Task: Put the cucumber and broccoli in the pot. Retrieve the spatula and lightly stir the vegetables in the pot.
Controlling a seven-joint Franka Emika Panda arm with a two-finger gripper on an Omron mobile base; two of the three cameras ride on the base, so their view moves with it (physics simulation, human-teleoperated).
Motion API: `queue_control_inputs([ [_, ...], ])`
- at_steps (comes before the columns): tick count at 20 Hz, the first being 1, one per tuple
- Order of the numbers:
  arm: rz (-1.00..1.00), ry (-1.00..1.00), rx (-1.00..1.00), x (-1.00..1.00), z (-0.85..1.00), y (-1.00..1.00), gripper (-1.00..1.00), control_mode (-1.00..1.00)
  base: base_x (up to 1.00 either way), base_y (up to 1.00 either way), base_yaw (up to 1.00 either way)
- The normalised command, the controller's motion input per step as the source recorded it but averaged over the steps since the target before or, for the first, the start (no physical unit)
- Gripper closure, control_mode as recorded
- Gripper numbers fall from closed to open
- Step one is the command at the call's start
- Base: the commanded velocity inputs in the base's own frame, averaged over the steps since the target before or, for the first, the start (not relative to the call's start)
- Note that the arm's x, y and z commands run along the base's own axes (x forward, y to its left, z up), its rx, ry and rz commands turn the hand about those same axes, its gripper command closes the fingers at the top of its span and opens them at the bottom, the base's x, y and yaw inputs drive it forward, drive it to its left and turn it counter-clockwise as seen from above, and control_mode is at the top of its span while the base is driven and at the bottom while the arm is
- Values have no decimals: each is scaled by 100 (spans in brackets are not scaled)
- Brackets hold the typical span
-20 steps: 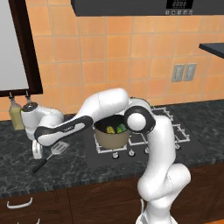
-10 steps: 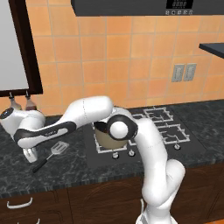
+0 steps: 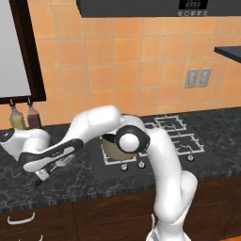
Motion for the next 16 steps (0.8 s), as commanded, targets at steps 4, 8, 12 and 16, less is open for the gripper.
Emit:
queue_control_inputs([
  [4, 13, -1, 12, -14, -28, 0, -100, -100, 0, 0, 0],
  [8, 6, -6, 9, 9, -35, 0, -100, -100, 0, 0, 0],
  [12, 3, -2, 5, 23, -20, 21, -100, -100, 0, 0, 0],
  [16, 1, 0, 3, 13, -3, 42, -100, -100, 0, 0, 0],
])
